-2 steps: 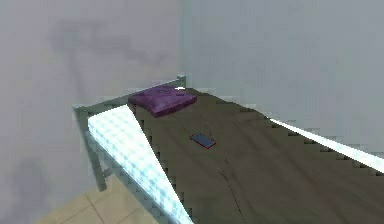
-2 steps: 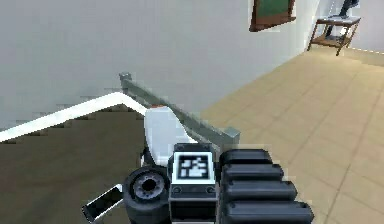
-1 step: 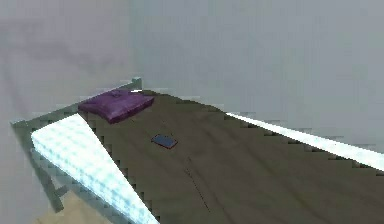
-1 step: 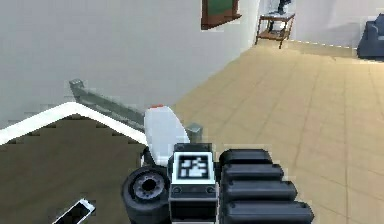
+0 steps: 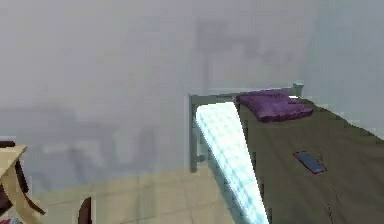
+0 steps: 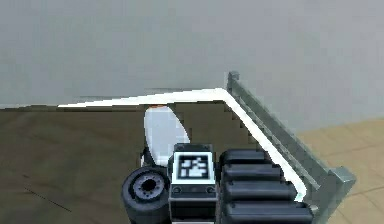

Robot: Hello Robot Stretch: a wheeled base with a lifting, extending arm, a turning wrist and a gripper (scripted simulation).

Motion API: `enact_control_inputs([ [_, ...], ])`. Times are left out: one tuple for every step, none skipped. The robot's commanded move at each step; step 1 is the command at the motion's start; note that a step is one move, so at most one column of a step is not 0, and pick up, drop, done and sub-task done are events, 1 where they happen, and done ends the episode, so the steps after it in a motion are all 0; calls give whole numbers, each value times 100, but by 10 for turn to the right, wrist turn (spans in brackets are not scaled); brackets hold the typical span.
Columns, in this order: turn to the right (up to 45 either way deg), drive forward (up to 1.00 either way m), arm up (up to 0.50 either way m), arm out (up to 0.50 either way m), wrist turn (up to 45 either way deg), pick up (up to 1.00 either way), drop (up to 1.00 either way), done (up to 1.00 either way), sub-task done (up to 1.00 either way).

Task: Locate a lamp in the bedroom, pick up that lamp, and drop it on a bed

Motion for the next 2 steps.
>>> enact_control_inputs([
  [-450, 0, 0, 0, 0, 0, 0, 0, 0],
  [-450, 0, 0, 0, 0, 0, 0, 0, 0],
])
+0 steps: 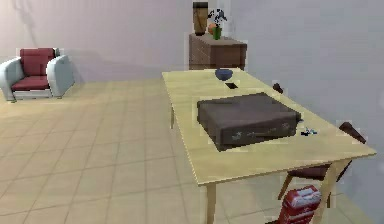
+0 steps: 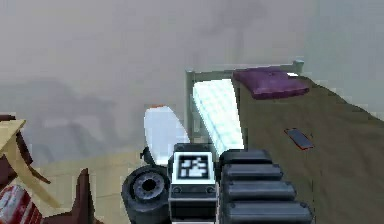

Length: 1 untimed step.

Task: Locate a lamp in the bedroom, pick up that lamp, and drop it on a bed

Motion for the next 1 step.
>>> enact_control_inputs([
  [-60, 0, 0, 0, 0, 0, 0, 0, 0],
])
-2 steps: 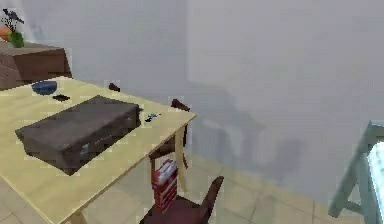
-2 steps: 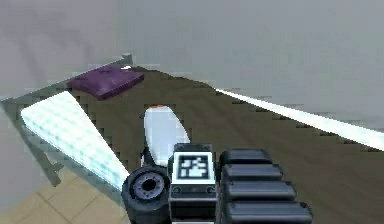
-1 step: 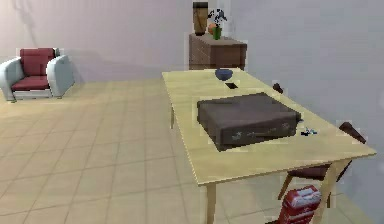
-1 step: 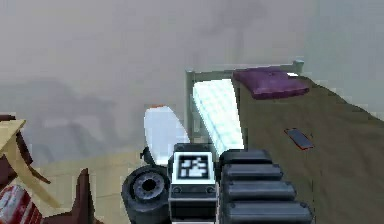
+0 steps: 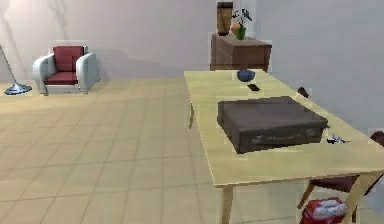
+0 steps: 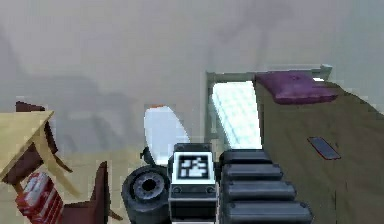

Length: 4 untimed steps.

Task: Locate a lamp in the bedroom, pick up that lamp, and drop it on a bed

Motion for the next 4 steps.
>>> enact_control_inputs([
  [450, 0, 0, 0, 0, 0, 0, 0, 0],
  [420, 0, 0, 0, 0, 0, 0, 0, 0],
  [0, 50, 0, 0, 0, 0, 0, 0, 0],
  [-60, 0, 0, 0, 0, 0, 0, 0, 0],
])
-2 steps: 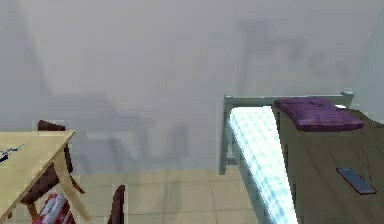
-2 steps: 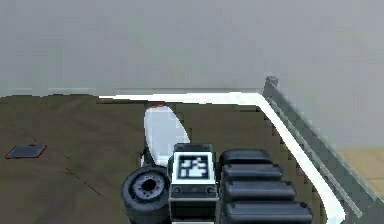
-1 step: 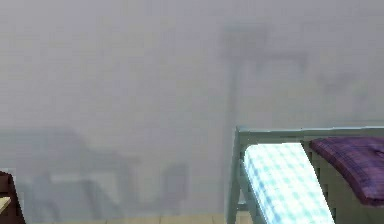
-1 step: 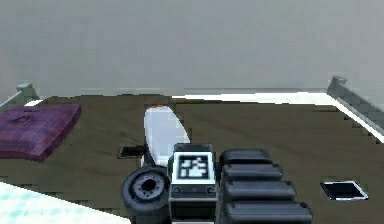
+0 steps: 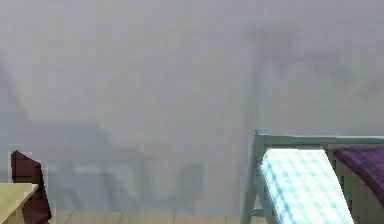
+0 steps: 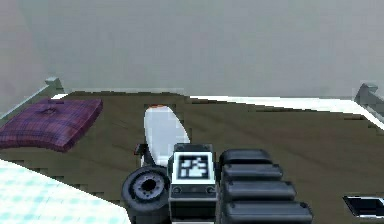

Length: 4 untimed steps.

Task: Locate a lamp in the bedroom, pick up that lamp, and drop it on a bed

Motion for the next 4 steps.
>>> enact_control_inputs([
  [0, 0, 0, 40, 0, 0, 0, 0, 0],
  [0, 0, 0, 0, 30, 0, 0, 0, 0],
  [0, 0, -2, 0, 0, 0, 0, 0, 0],
  [0, 0, -34, 0, 0, 0, 0, 0, 0],
])
